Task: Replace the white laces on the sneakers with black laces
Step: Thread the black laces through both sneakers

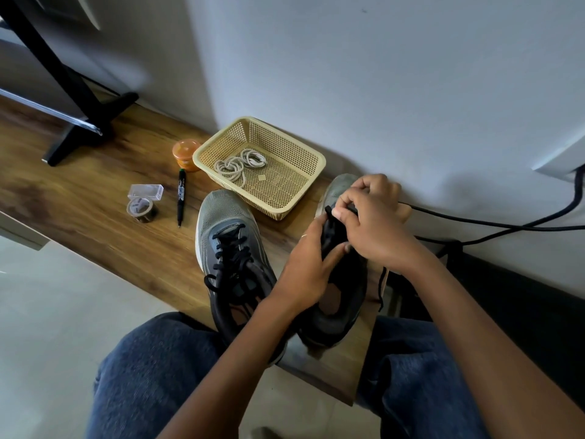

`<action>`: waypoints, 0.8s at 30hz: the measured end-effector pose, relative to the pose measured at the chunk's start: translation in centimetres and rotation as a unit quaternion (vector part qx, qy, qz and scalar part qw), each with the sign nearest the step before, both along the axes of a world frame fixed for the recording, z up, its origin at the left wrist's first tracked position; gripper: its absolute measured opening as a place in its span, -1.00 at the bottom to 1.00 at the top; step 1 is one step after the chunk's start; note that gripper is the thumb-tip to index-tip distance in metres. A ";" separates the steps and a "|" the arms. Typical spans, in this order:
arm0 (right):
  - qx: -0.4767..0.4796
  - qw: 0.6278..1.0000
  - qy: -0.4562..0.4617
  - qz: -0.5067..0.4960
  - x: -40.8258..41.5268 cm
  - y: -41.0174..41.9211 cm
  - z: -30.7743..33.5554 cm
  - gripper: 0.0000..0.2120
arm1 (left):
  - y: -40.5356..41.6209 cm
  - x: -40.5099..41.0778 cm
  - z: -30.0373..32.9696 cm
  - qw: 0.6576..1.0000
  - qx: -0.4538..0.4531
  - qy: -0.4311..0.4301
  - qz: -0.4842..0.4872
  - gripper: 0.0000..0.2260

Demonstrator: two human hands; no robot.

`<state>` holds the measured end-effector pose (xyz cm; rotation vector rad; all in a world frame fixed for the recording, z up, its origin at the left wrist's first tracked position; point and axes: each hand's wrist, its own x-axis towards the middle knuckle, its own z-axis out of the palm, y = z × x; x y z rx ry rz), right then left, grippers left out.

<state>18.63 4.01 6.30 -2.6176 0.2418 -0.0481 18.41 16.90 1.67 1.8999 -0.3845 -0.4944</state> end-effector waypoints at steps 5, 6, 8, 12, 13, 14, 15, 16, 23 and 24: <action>0.085 0.996 0.029 -0.010 -0.2 -0.6 0.6 -0.83 | 1.0 0.6 -0.3 0.995 0.022 0.005 -0.096 -0.29; 0.107 0.994 0.035 -0.010 -0.2 -0.7 0.5 -0.82 | 1.0 0.5 -0.3 0.996 0.023 0.006 -0.083 -0.31; 0.175 0.984 0.038 -0.005 -0.2 -1.1 0.2 -0.80 | 0.8 0.3 -0.1 0.998 0.028 0.007 -0.049 -0.35; 0.329 0.944 0.012 -0.001 -0.2 -2.5 0.2 -0.81 | 0.6 0.3 0.0 0.999 0.049 0.008 -0.005 -0.34; 0.349 0.937 0.016 0.000 -0.3 -2.7 0.4 -0.80 | 0.5 0.3 -0.1 0.999 0.053 0.003 -0.003 -0.34; 0.354 0.935 0.020 0.002 -0.3 -3.0 0.4 -0.81 | 0.4 0.3 -0.2 0.998 0.056 -0.001 -0.001 -0.35; 0.348 0.937 0.022 0.005 -0.3 -3.1 0.4 -0.81 | 0.3 0.4 -0.2 0.998 0.059 -0.002 0.004 -0.36; 0.334 0.942 0.026 0.009 -0.3 -3.2 0.3 -0.81 | 0.2 0.3 -0.3 0.998 0.061 0.000 0.009 -0.37; 0.284 0.957 0.055 0.020 -0.3 -2.4 0.9 -0.87 | -0.1 0.0 -0.3 0.993 0.074 -0.050 0.075 -0.47; 0.259 0.964 0.057 0.015 -0.3 -2.4 0.9 -0.82 | -0.2 0.0 -0.4 0.992 0.076 -0.052 0.081 -0.46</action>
